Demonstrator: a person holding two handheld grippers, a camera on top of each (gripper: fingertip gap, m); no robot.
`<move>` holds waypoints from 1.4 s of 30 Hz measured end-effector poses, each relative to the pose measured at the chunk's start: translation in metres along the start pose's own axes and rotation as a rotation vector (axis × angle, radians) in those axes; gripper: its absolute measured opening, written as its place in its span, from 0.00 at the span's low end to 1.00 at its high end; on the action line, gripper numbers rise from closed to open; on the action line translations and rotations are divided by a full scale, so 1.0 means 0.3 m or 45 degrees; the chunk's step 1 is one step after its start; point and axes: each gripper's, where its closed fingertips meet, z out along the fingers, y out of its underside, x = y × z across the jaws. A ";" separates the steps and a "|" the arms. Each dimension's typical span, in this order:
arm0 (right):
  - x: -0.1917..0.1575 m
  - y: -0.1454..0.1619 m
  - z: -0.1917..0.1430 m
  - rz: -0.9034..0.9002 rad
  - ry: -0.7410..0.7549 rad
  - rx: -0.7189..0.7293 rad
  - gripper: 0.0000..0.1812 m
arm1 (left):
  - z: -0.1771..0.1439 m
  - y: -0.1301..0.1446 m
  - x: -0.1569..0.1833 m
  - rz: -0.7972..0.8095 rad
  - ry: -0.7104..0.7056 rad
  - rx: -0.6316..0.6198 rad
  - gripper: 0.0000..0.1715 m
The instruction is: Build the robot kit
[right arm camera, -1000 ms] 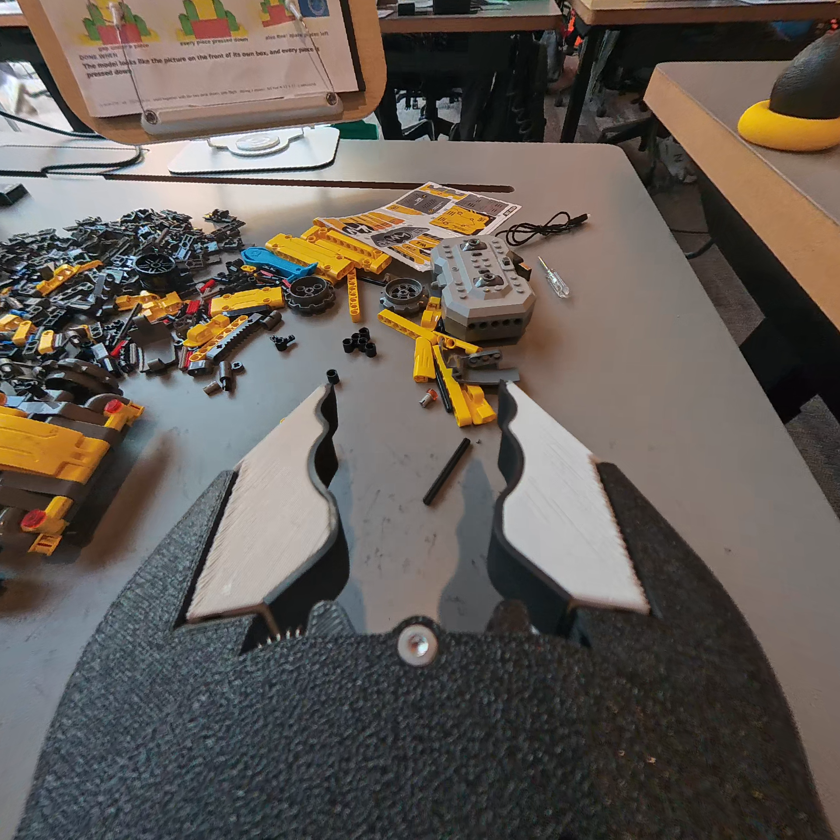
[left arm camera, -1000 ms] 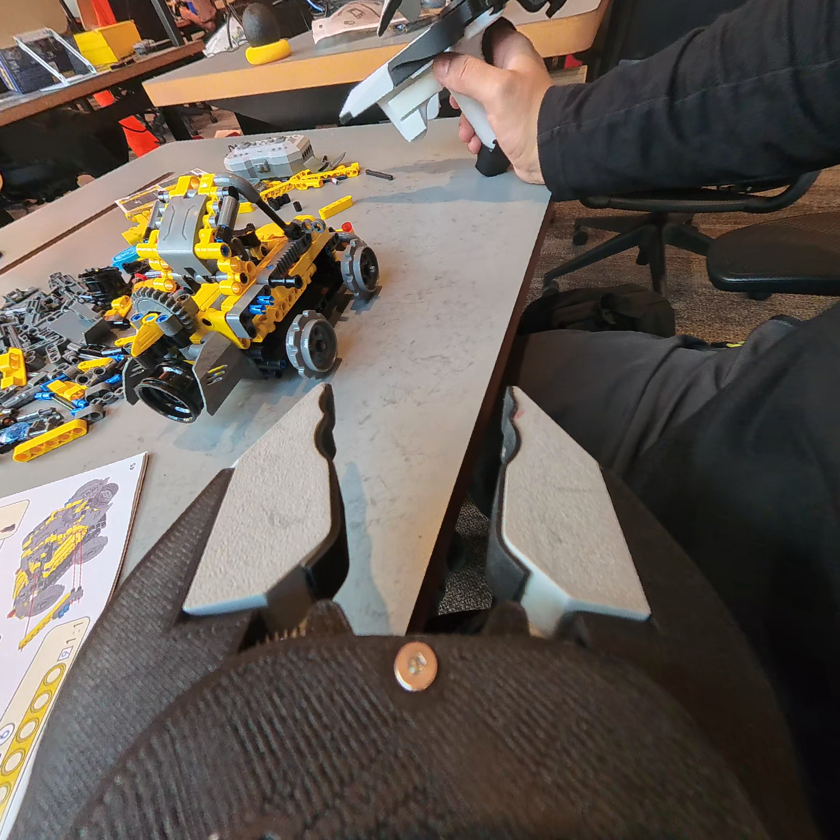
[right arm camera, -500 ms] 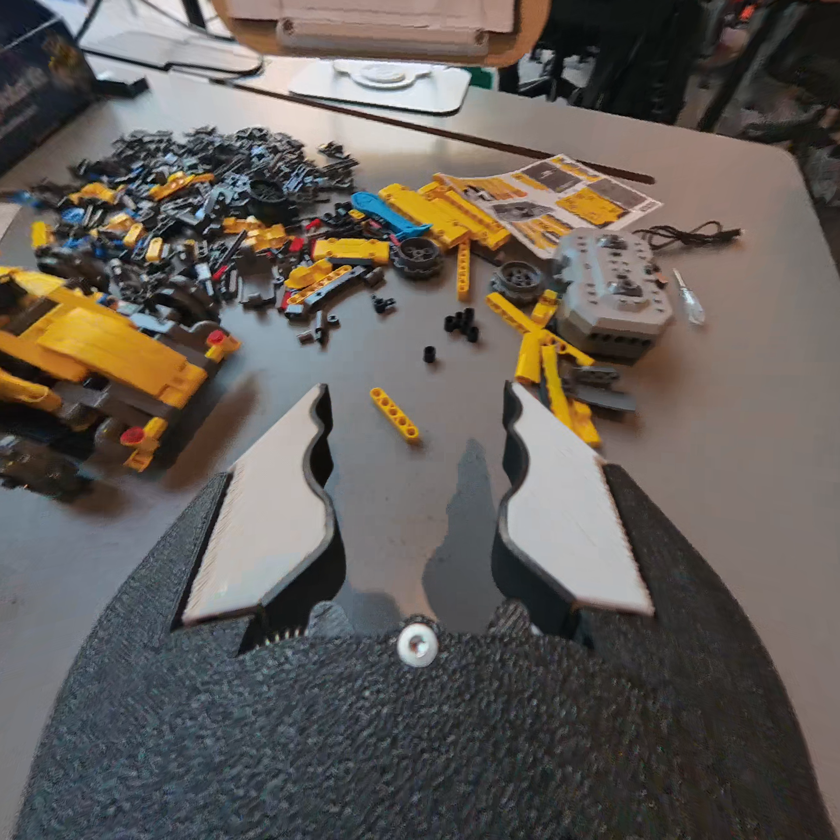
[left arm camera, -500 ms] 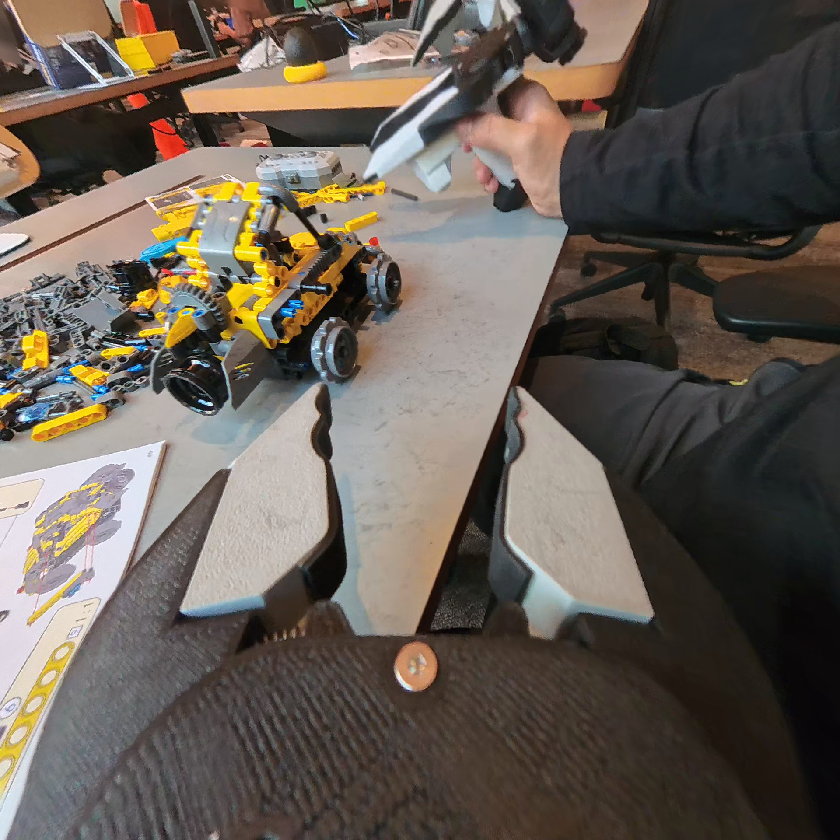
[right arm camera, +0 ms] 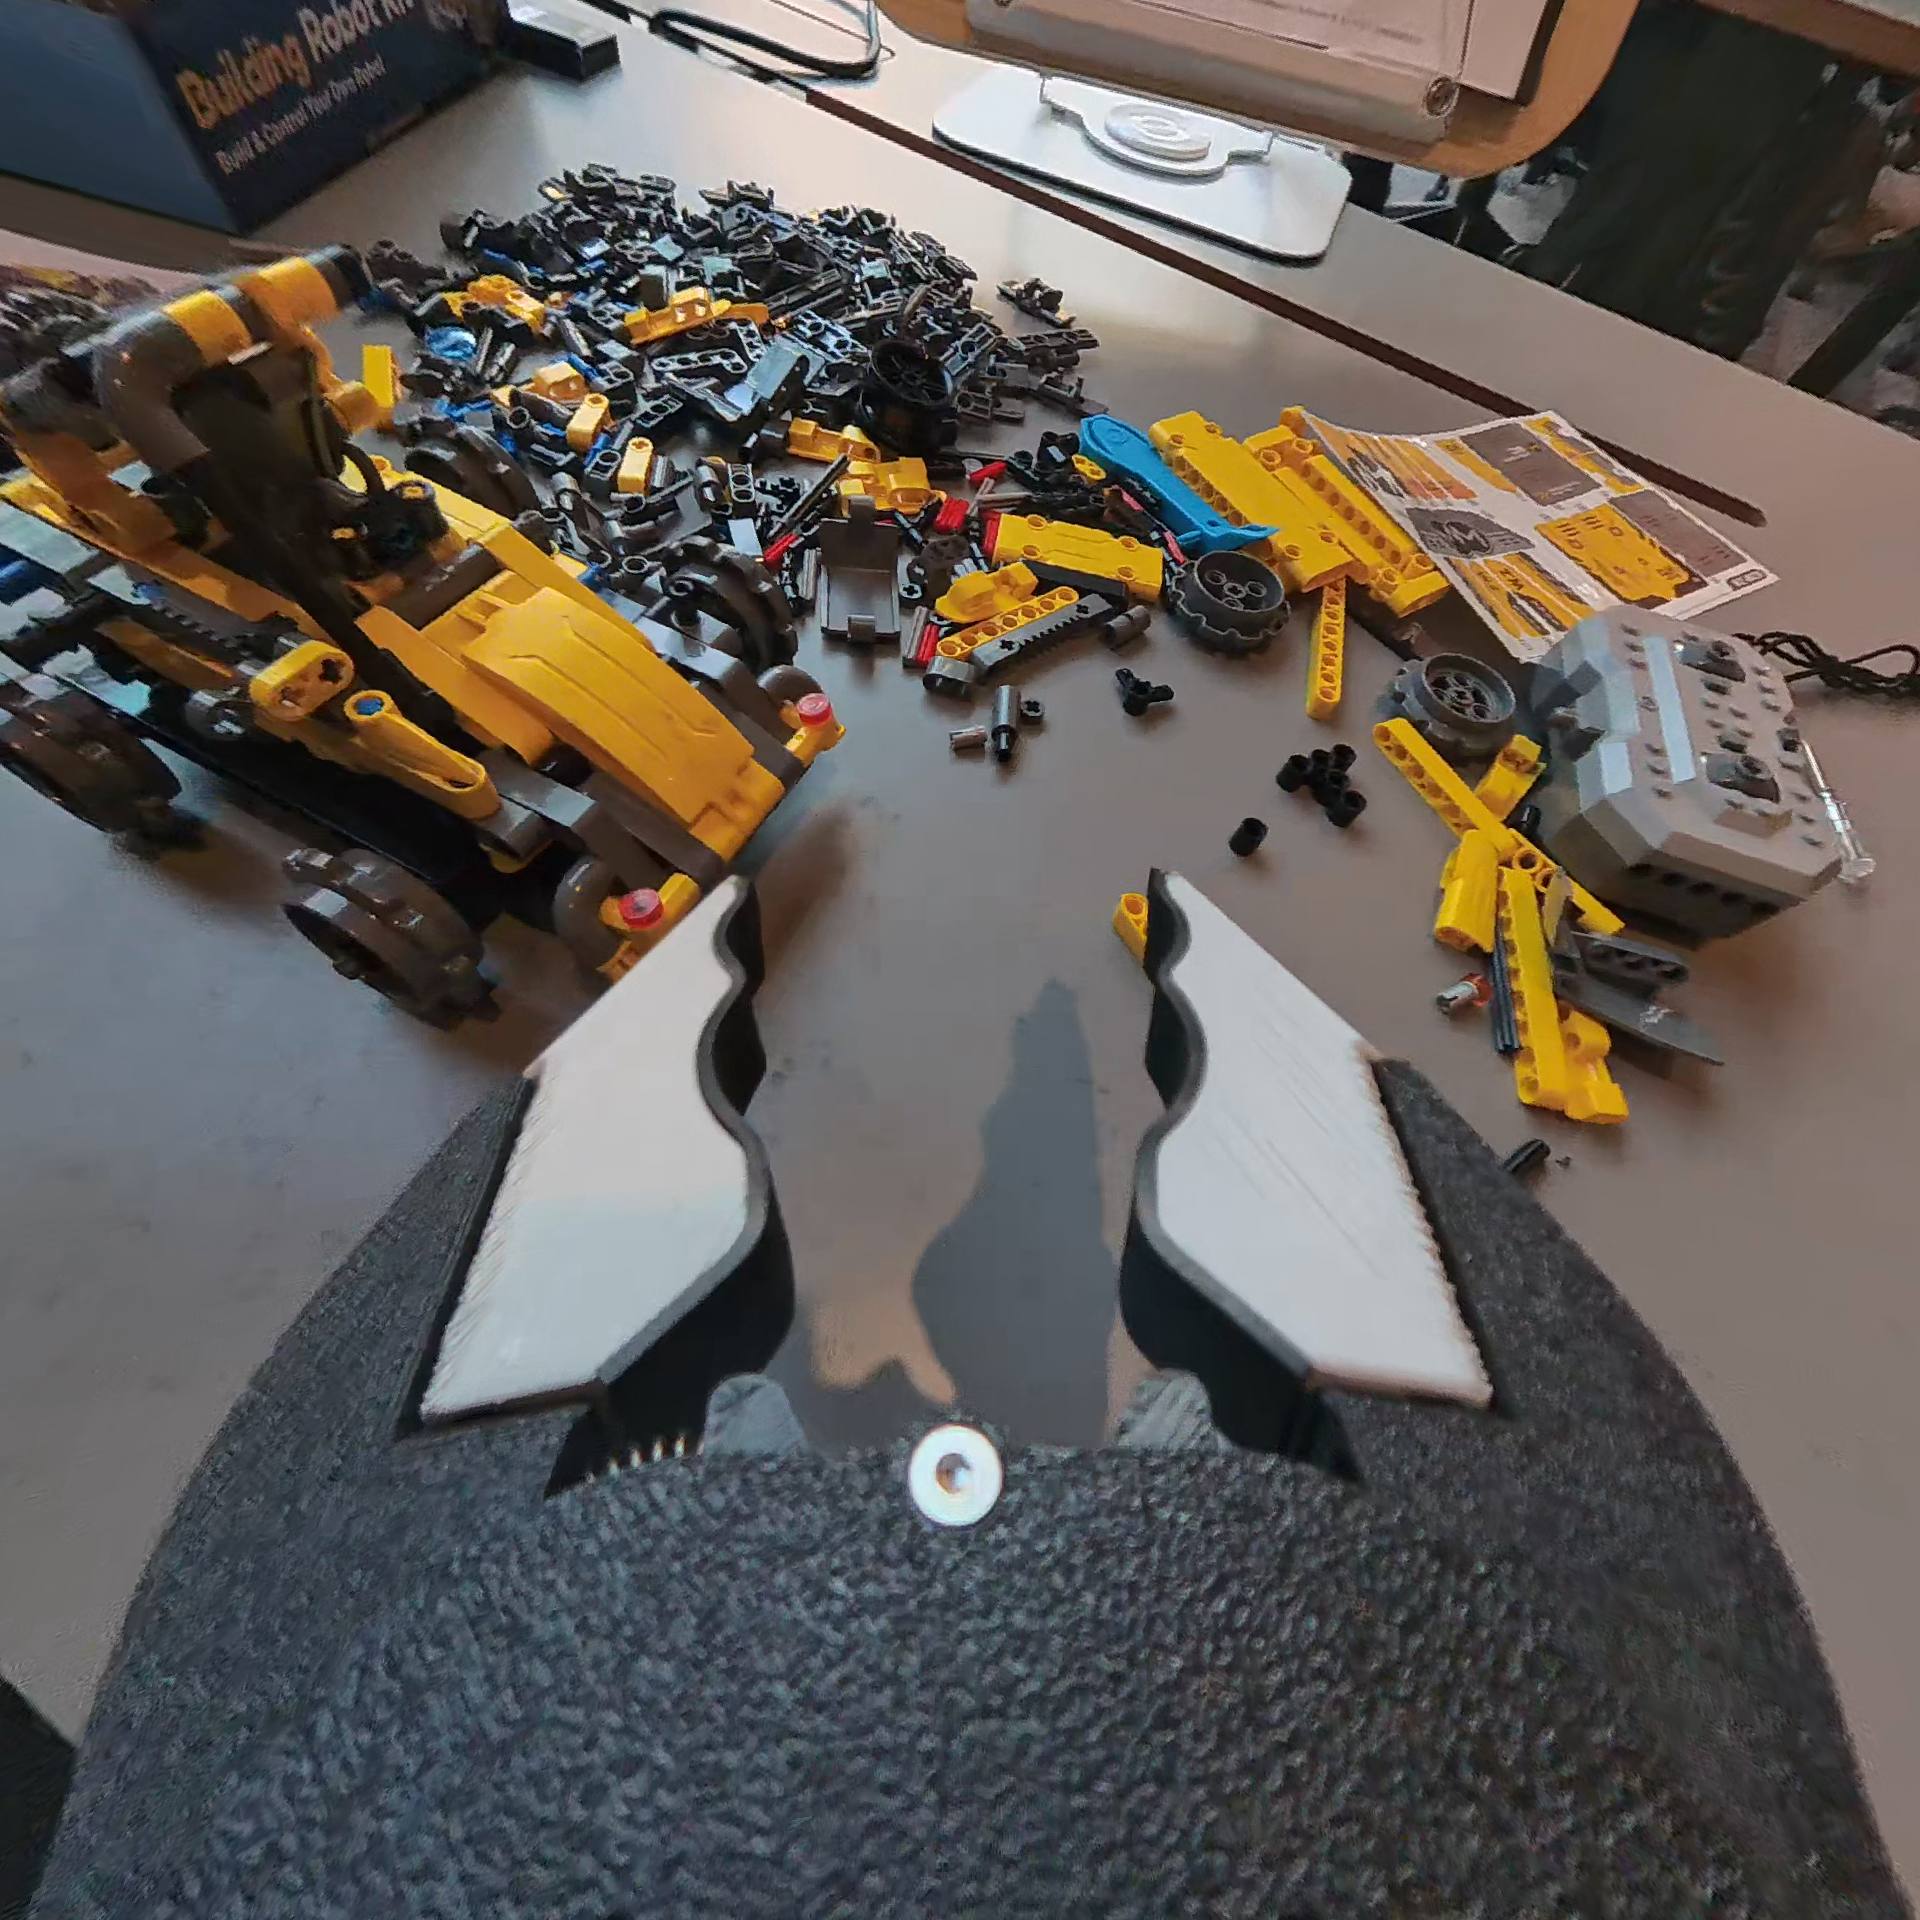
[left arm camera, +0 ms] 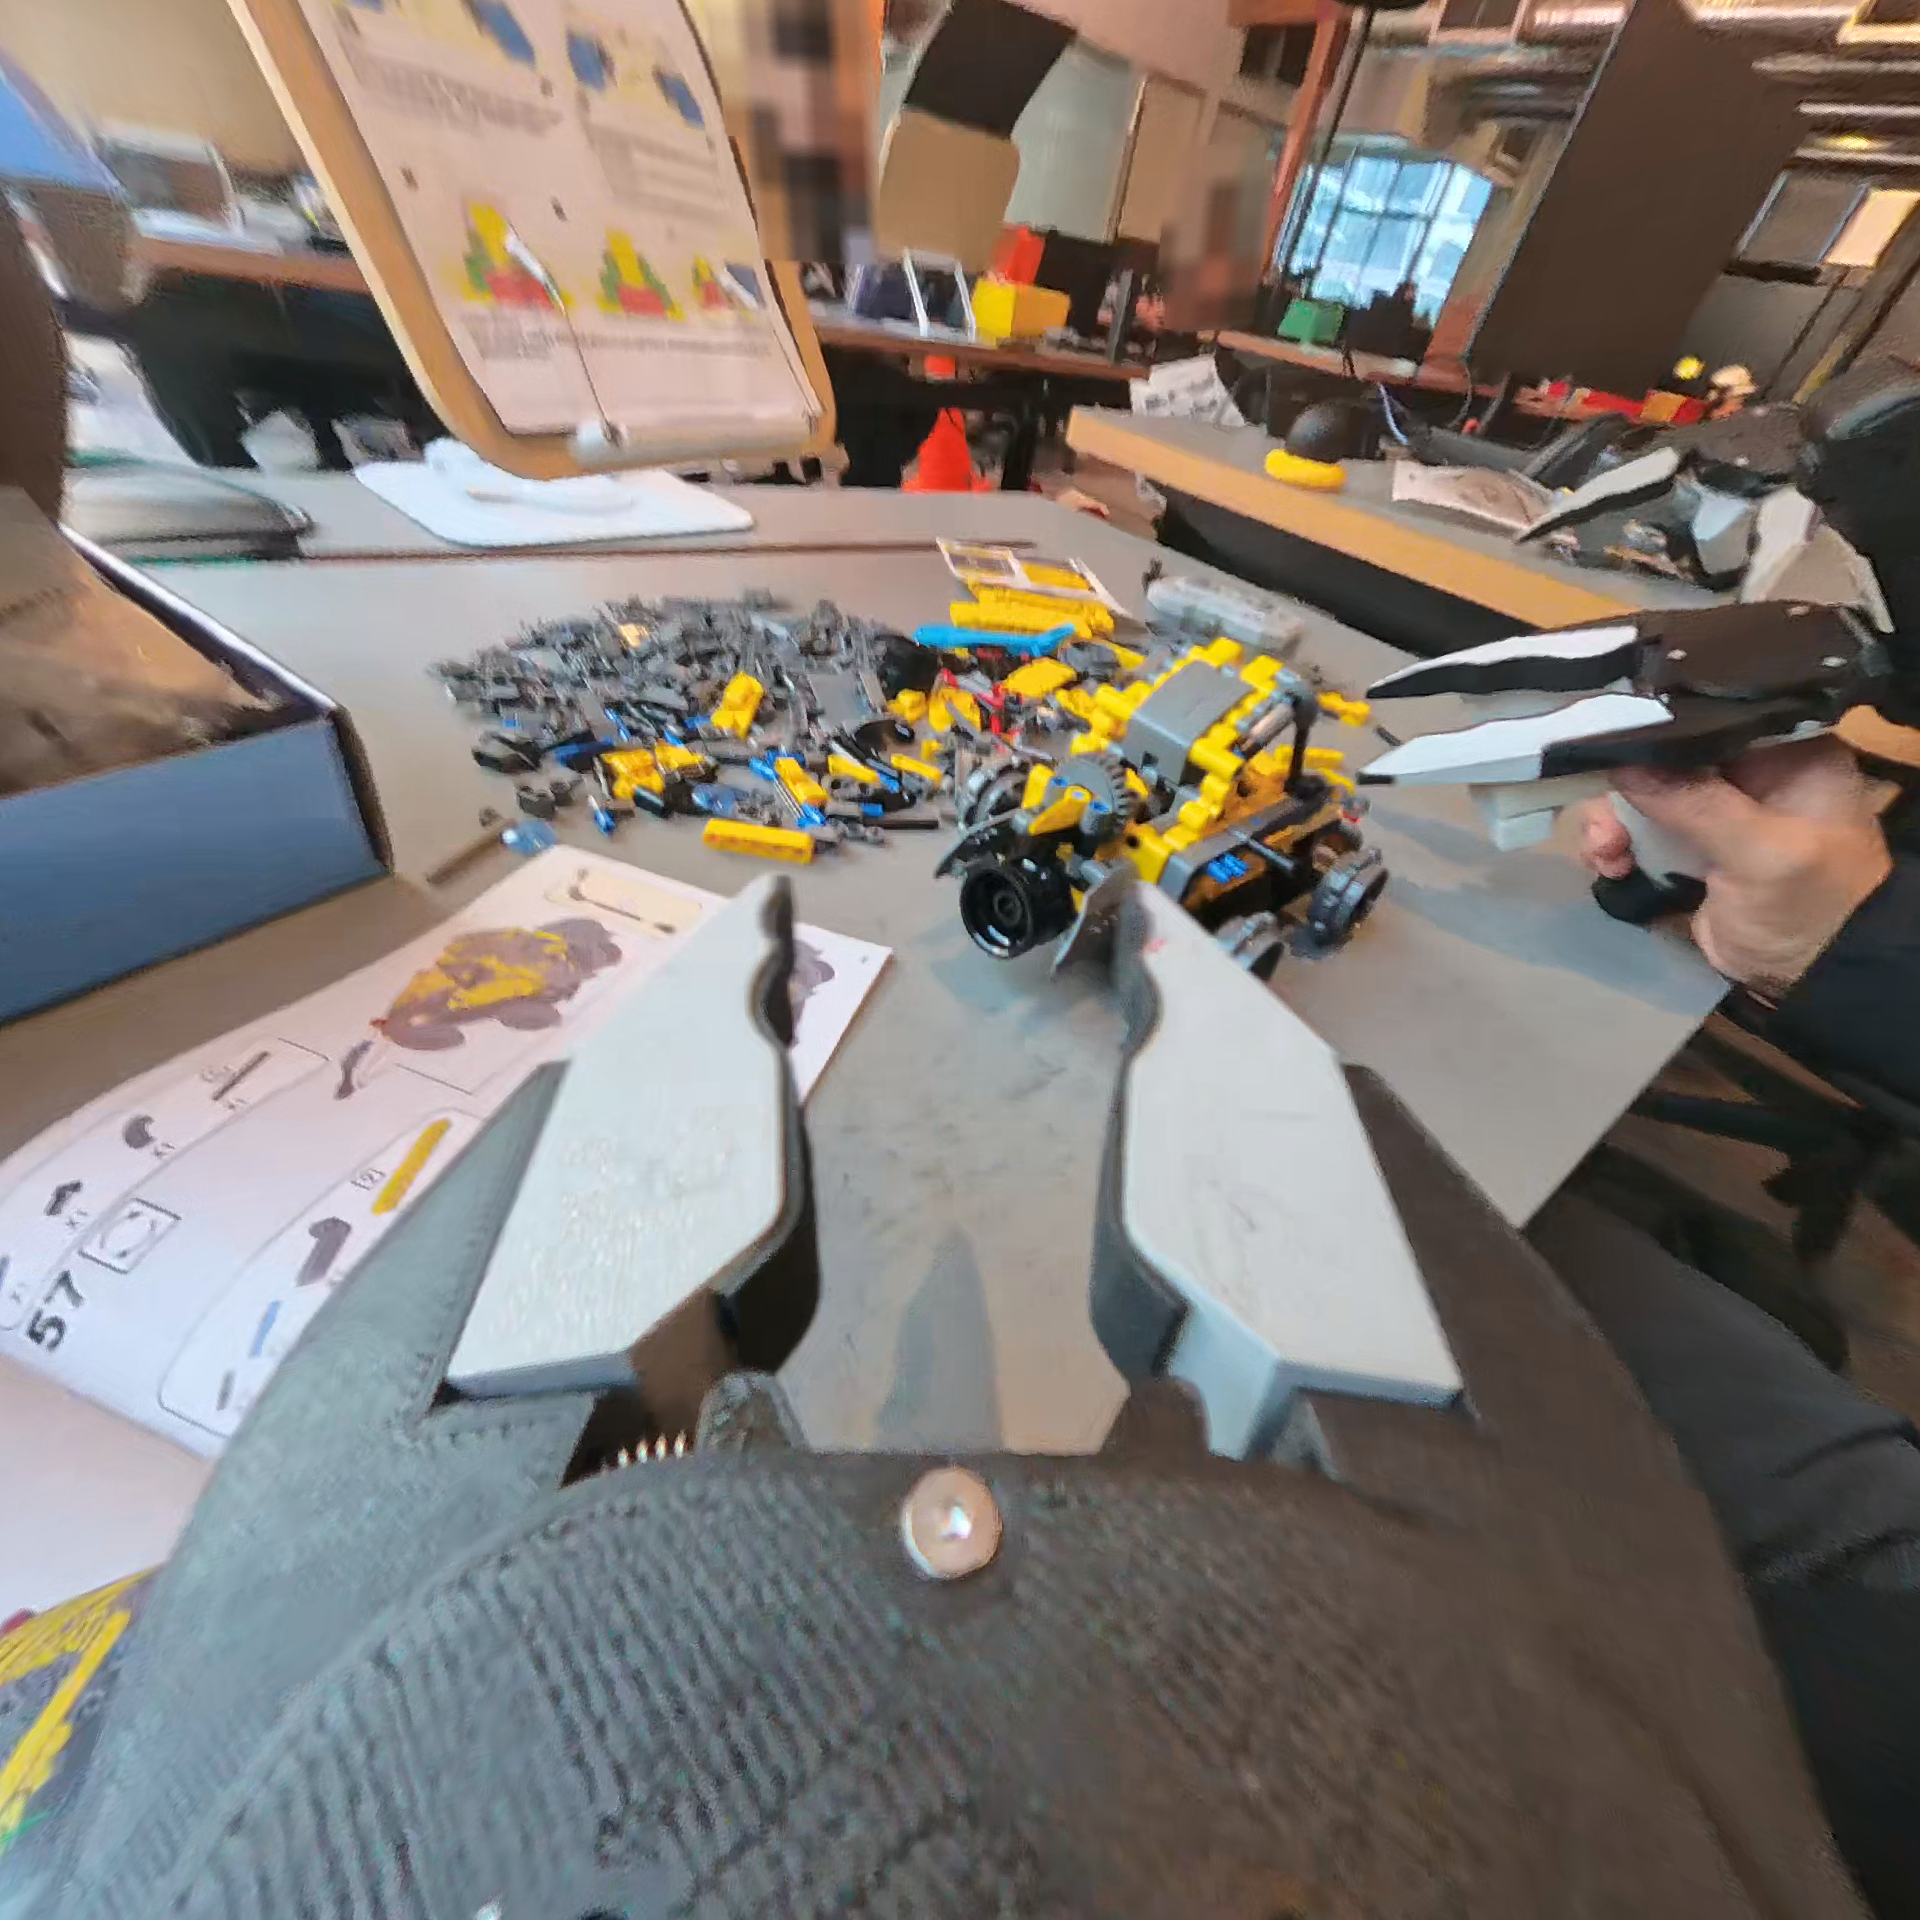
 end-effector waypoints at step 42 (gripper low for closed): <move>0.030 0.008 -0.001 -0.006 0.110 -0.019 0.20 | 0.020 0.094 0.173 0.142 0.291 -0.148 0.15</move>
